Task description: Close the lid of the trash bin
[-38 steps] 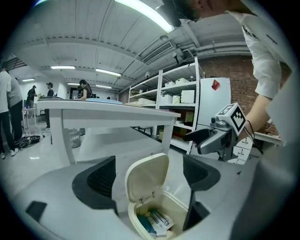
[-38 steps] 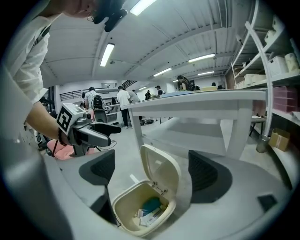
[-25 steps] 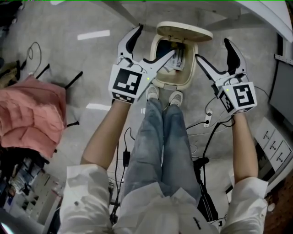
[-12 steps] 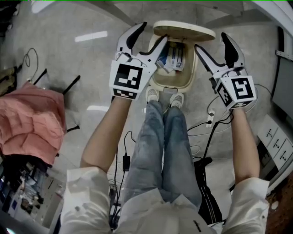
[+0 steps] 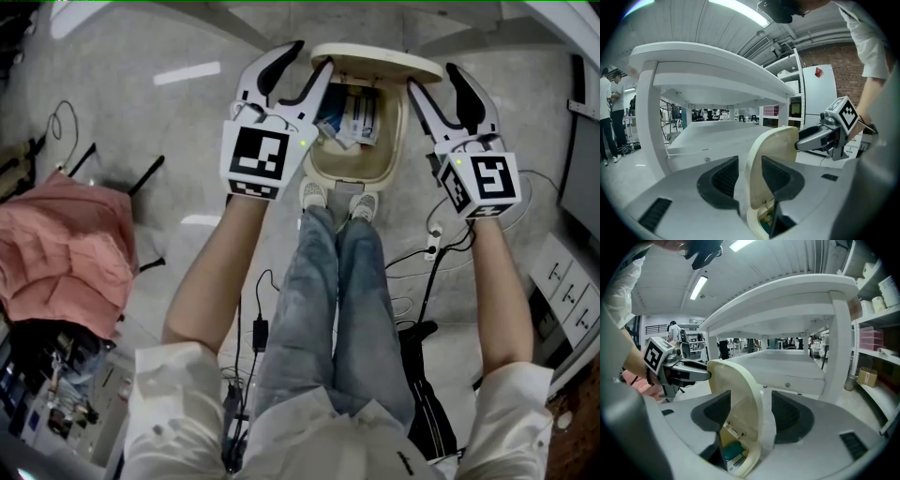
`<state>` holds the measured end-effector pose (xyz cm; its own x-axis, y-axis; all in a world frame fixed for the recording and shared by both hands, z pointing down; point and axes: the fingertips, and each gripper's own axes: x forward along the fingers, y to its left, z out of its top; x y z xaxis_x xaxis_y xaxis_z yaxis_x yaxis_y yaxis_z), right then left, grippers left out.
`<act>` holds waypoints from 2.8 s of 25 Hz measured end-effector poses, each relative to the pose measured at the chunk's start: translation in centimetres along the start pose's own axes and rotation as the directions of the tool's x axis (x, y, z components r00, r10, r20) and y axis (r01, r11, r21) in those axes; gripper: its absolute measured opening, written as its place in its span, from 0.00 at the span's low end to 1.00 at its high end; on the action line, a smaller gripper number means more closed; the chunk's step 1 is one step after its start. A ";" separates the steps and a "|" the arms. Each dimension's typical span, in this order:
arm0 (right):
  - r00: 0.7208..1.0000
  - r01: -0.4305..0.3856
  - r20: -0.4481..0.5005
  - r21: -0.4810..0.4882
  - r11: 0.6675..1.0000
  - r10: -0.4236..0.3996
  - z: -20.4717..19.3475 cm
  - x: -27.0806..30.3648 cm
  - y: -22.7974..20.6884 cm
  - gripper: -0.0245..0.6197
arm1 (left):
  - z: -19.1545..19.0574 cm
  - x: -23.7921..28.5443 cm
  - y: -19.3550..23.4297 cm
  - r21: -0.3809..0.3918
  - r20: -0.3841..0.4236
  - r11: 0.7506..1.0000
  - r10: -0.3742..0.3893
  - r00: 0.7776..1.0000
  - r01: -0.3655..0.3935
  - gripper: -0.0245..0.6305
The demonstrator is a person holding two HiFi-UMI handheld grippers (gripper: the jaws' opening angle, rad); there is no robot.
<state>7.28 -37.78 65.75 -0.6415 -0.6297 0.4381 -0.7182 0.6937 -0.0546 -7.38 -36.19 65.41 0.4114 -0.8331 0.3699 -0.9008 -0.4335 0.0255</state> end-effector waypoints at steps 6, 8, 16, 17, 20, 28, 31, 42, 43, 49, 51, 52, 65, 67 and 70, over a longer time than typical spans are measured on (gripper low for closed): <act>1.000 0.024 0.015 -0.035 0.999 -0.023 0.5 -0.3 -0.1 0.40 | 0.5 0.1 -0.1 0.020 0.014 1.000 0.003 1.000 -0.003 0.24; 0.999 0.032 0.021 -0.042 0.999 -0.031 0.6 -0.3 -0.1 0.37 | 0.5 0.1 0.0 0.023 0.015 1.000 0.007 1.000 -0.007 0.23; 0.997 0.069 0.032 -0.089 0.994 -0.067 0.9 -0.6 -0.1 0.19 | 0.7 -0.5 -0.3 0.079 0.027 0.997 -0.004 1.000 0.002 0.14; 0.997 0.075 0.031 -0.095 0.993 -0.072 0.9 -0.7 -0.2 0.17 | 0.7 -0.6 -0.4 0.085 0.027 0.996 -0.004 1.000 0.002 0.14; 0.997 0.075 0.026 -0.112 0.991 -0.073 0.8 -0.8 -0.2 0.16 | 0.6 -0.7 -0.5 0.099 0.028 0.995 -0.006 1.000 0.003 0.14; 0.998 0.068 0.023 -0.124 0.990 -0.066 0.5 -1.2 0.1 0.15 | 0.5 -1.0 -0.8 0.115 0.028 0.993 -0.006 1.000 0.002 0.13; 0.998 0.061 0.020 -0.131 0.990 -0.059 0.4 -1.6 0.4 0.15 | 0.6 -1.4 -1.1 0.127 0.033 0.992 -0.013 0.999 0.009 0.13; 1.000 0.026 -0.007 -0.189 0.982 -0.027 -0.8 -2.9 1.9 0.15 | -0.4 -3.0 -2.4 0.202 0.004 0.977 -0.074 0.997 0.072 0.13; 1.000 0.025 -0.006 -0.190 0.982 -0.027 -0.8 -3.0 2.0 0.15 | -0.5 -3.1 -2.5 0.205 0.001 0.976 -0.077 0.997 0.075 0.13; 1.000 0.018 -0.012 -0.213 0.977 -0.021 -1.2 -3.7 2.9 0.16 | -0.9 -3.9 -3.1 0.216 -0.008 0.972 -0.091 0.996 0.090 0.13; 1.000 0.021 -0.011 -0.215 0.976 -0.024 -1.4 -3.9 3.1 0.16 | -1.1 -4.2 -3.3 0.220 -0.011 0.971 -0.094 0.995 0.094 0.13; 1.000 0.022 -0.010 -0.214 0.977 -0.025 -1.4 -4.0 3.2 0.16 | -1.1 -4.4 -3.4 0.221 -0.011 0.971 -0.096 0.995 0.096 0.13; 0.998 -0.010 -0.057 -0.283 0.959 -0.007 -3.3 -5.3 4.8 0.18 | -2.9 -6.0 -5.0 0.254 -0.062 0.955 -0.141 0.988 0.153 0.13; 0.998 -0.020 -0.070 -0.299 0.954 -0.001 -3.7 -5.7 5.2 0.19 | -3.3 -6.4 -5.5 0.267 -0.073 0.949 -0.152 0.986 0.166 0.14; 0.997 -0.027 -0.082 -0.301 0.953 0.002 -4.2 -6.0 5.7 0.19 | -3.8 -7.0 -5.8 0.281 -0.089 0.942 -0.165 0.982 0.183 0.14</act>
<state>8.17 -28.56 66.59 -0.6188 -0.5977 0.5097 -0.5867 0.7831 0.2061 -5.50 -26.56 66.21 0.5400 -0.7164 0.4417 -0.7342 -0.6576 -0.1689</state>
